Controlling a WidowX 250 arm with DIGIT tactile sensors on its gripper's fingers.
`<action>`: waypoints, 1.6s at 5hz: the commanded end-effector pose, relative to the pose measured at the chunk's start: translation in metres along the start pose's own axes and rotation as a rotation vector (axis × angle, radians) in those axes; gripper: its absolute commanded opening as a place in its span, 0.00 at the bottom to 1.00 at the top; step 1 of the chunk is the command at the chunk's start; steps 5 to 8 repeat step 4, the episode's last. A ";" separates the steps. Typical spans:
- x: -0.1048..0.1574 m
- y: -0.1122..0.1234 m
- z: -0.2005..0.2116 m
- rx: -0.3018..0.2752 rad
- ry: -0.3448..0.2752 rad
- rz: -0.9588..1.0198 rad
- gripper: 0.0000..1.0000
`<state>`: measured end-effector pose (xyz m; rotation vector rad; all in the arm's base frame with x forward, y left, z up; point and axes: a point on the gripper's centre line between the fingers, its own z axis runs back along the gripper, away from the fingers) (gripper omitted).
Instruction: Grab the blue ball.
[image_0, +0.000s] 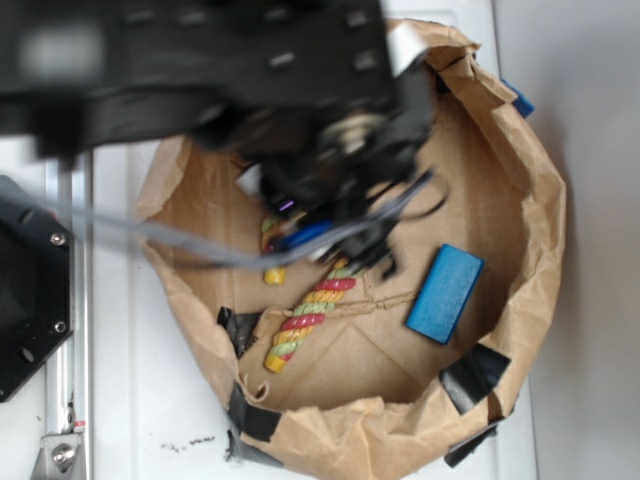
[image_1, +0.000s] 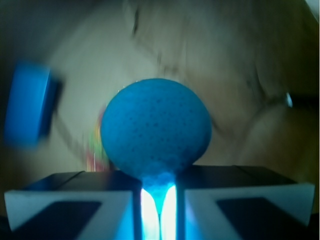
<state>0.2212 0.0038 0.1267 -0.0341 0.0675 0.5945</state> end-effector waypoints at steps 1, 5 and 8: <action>-0.001 0.045 0.051 -0.004 0.136 -0.488 0.00; -0.013 0.048 0.054 -0.010 -0.072 -0.394 0.00; -0.013 0.048 0.054 -0.010 -0.072 -0.394 0.00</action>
